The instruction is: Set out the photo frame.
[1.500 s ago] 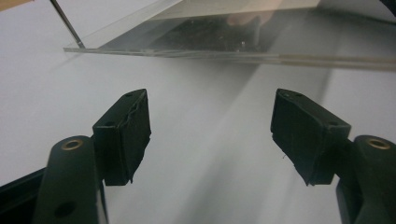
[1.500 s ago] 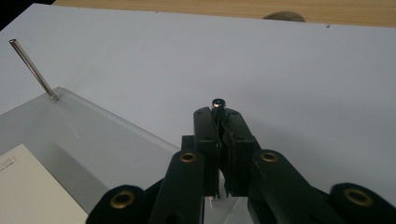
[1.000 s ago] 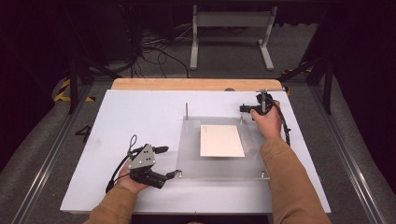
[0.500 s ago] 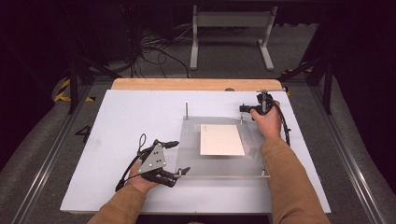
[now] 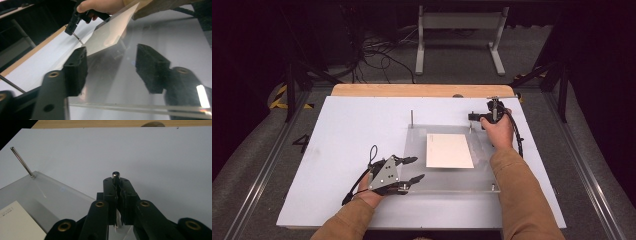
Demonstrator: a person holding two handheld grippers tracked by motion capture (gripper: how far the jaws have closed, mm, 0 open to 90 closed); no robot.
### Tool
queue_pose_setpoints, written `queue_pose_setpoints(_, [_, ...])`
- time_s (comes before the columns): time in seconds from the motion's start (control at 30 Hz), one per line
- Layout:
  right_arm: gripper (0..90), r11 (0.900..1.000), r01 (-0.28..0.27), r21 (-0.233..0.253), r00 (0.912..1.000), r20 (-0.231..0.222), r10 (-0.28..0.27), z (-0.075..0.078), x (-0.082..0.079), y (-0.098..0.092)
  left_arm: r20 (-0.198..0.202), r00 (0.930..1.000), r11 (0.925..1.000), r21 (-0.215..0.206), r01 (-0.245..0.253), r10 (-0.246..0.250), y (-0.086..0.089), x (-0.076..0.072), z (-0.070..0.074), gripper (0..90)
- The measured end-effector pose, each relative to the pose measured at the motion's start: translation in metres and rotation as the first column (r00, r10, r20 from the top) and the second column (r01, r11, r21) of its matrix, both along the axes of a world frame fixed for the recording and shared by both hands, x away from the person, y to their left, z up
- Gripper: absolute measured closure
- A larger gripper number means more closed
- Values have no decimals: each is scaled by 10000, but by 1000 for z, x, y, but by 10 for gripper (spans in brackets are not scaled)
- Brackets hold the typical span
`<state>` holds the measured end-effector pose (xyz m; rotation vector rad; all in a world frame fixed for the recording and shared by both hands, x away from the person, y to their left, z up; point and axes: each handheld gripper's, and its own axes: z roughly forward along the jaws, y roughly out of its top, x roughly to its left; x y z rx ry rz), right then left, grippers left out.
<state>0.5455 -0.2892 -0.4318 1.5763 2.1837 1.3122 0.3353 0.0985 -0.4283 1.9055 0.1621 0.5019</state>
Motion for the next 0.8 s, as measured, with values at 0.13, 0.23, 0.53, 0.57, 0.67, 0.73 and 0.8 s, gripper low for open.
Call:
queue_pose_setpoints(0.13, [843, 9999, 1, 159, 10000, 2, -1, -1, 0, -1, 100, 9998, 9998, -146, -146, 148, 2, 0, 2, 543])
queue_pose_setpoints(0.23, [843, 9998, -7, 174, 10000, 10, 7, -2, 0, -1, 139, 9998, 9998, -115, -165, 166, 1, -1, 2, 552])
queue_pose_setpoints(0.53, [826, 9997, -219, 82, 9998, -42, 219, 1, -2, -2, 142, 9999, 10000, 45, -81, 80, 1, 0, 2, 555])
queue_pose_setpoints(0.57, [823, 9997, -218, 123, 9997, -87, 220, 1, -2, -3, 120, 9999, 9999, 69, -88, 88, 1, 0, 2, 555])
queue_pose_setpoints(0.67, [760, 9995, -262, -174, 9996, -111, 260, 4, -7, -5, 59, 9999, 9999, 12, -129, 129, 1, 0, 3, 555])
queue_pose_setpoints(0.73, [682, 9995, -205, -253, 9997, 133, 208, 7, -12, -9, 32, 9999, 9999, 2, -134, 134, 1, 0, 4, 555])
queue_pose_setpoints(0.8, [630, 9996, -248, -155, 9987, 444, 255, 13, -21, -15, 26, 9999, 9999, -7, -116, 116, 1, 1, 4, 555])
